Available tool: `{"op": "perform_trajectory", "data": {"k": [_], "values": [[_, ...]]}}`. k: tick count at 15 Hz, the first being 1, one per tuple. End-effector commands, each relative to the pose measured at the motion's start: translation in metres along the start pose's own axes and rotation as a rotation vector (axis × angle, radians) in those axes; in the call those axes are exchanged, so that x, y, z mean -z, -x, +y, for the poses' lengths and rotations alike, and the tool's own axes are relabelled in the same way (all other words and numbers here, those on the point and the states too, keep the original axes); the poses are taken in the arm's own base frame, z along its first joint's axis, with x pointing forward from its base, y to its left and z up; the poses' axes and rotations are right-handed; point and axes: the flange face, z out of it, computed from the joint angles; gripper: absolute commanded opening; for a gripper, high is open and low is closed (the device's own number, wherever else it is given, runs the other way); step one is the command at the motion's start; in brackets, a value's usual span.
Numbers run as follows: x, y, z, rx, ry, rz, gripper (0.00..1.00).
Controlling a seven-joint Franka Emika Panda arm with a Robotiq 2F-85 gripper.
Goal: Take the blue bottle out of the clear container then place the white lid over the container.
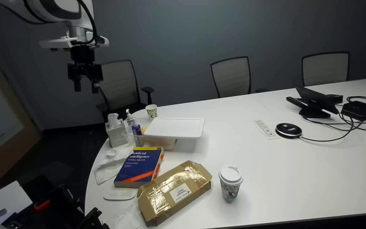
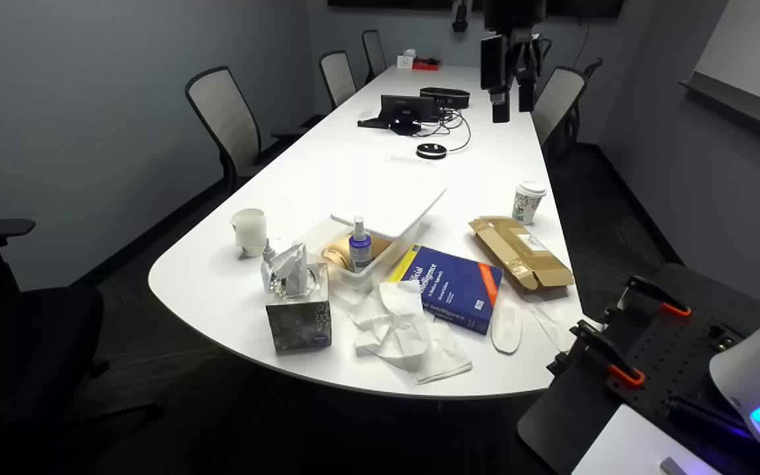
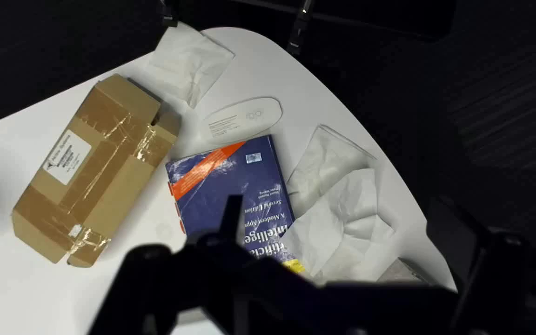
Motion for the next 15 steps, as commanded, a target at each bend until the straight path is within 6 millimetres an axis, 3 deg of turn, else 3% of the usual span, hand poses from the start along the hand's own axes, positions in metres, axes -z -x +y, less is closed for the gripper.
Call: {"op": "perform_trajectory", "data": {"k": [1,2,4,9,12,15], "values": [[0.000,0.000,0.000,0.000,0.000,-0.001,1.00],[0.000,0.000,0.000,0.000,0.000,-0.001,1.00],[-0.005,-0.022,0.007,-0.060,0.002,-0.003,1.00],[-0.034,-0.103,0.015,-0.211,0.009,0.072,1.00],[-0.070,-0.161,-0.004,-0.299,0.044,0.118,1.00],[-0.100,-0.200,-0.034,-0.367,0.089,0.151,1.00]]}}
